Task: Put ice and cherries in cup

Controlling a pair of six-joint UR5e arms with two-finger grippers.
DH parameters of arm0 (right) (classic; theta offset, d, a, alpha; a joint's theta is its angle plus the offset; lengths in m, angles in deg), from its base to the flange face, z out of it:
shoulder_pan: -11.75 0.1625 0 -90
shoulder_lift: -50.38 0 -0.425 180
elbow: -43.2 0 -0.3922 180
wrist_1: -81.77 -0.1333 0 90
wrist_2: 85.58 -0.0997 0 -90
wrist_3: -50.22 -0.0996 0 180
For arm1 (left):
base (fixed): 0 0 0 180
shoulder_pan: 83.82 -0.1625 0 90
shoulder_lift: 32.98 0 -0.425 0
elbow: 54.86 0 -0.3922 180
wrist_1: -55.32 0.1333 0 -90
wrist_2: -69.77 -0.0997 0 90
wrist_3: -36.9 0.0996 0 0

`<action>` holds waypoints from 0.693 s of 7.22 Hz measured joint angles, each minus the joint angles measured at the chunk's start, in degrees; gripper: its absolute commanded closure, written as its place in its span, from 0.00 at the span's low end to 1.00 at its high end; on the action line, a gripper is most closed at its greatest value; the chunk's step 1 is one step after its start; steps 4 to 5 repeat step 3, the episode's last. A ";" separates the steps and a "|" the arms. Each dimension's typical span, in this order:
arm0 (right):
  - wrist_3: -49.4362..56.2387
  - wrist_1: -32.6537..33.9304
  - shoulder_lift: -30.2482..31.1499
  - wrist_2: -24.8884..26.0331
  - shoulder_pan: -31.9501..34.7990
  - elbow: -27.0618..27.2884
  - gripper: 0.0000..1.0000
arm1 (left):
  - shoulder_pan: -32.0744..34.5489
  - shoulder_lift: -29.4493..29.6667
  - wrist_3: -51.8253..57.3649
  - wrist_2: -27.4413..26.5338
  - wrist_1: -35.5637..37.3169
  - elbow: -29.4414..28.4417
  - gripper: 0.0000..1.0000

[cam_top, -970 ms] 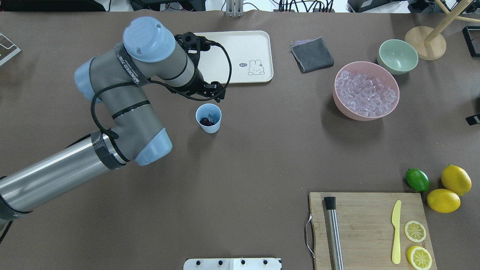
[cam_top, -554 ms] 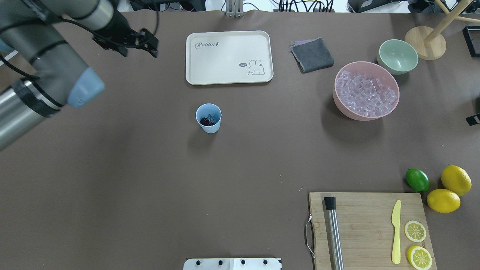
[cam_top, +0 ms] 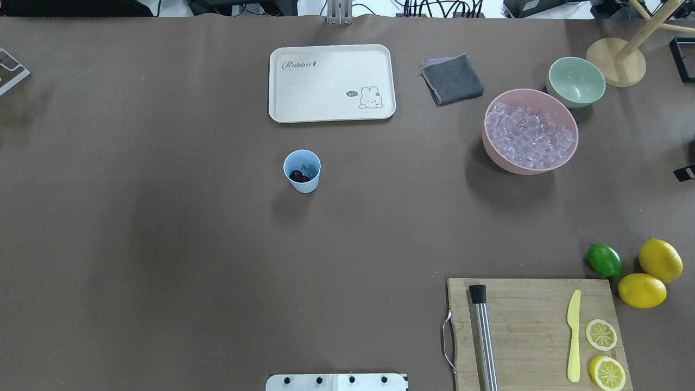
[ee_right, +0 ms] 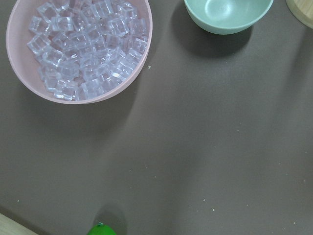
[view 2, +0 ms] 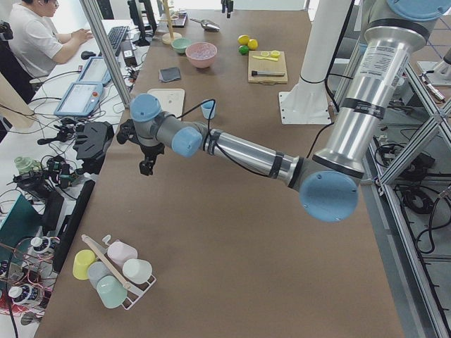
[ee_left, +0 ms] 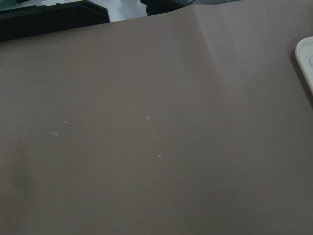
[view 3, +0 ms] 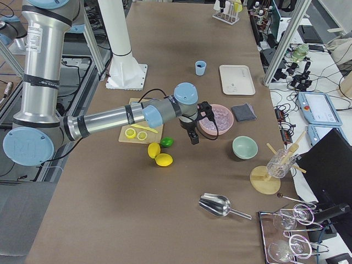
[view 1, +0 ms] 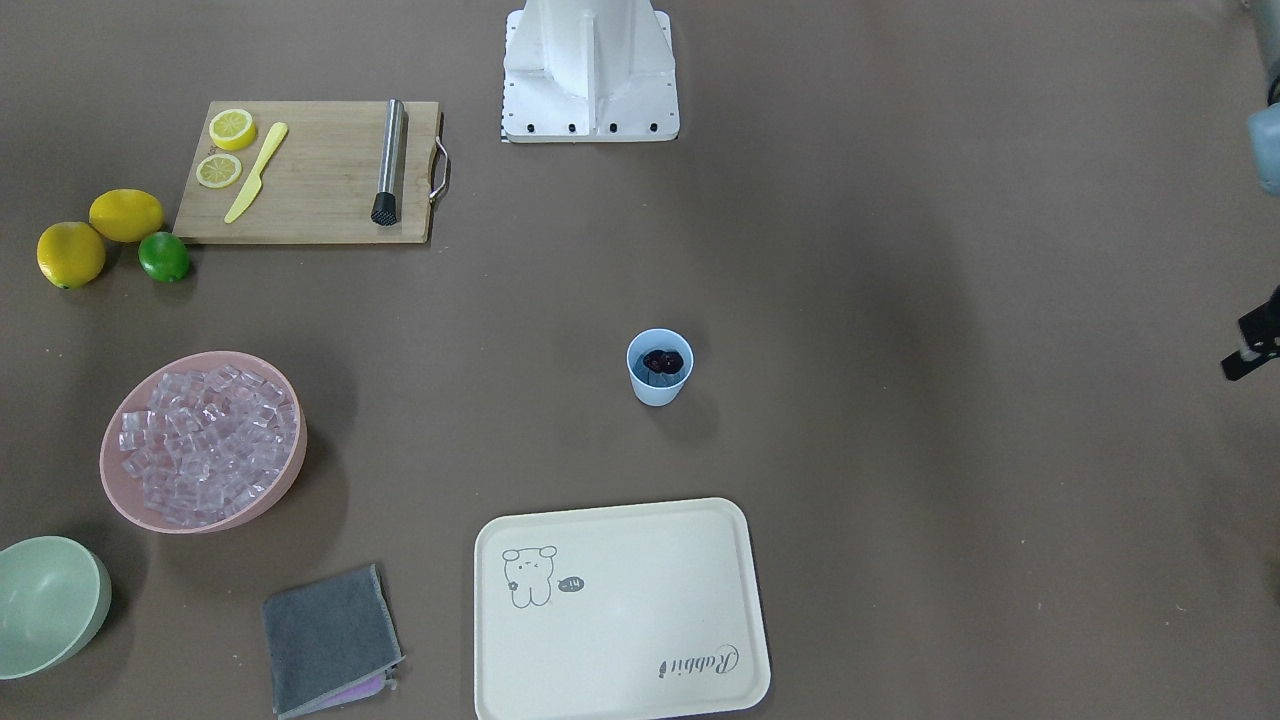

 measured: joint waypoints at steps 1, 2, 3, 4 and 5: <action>0.00 0.02 -0.24 -0.20 0.00 -0.44 0.02 | 2.02 -3.05 3.27 1.18 -0.02 0.48 0.03; 0.03 -0.03 -0.42 -0.26 0.07 -1.07 0.02 | 2.78 -4.62 4.39 1.27 -0.37 1.01 0.03; 0.06 -0.06 -0.37 -0.18 0.49 -1.35 0.02 | 2.99 -5.13 4.63 0.00 -1.58 1.52 0.03; 0.06 -0.06 -0.37 -0.18 0.49 -1.35 0.02 | 2.99 -5.13 4.63 0.00 -1.58 1.52 0.03; 0.06 -0.06 -0.37 -0.18 0.49 -1.35 0.02 | 2.99 -5.13 4.63 0.00 -1.58 1.52 0.03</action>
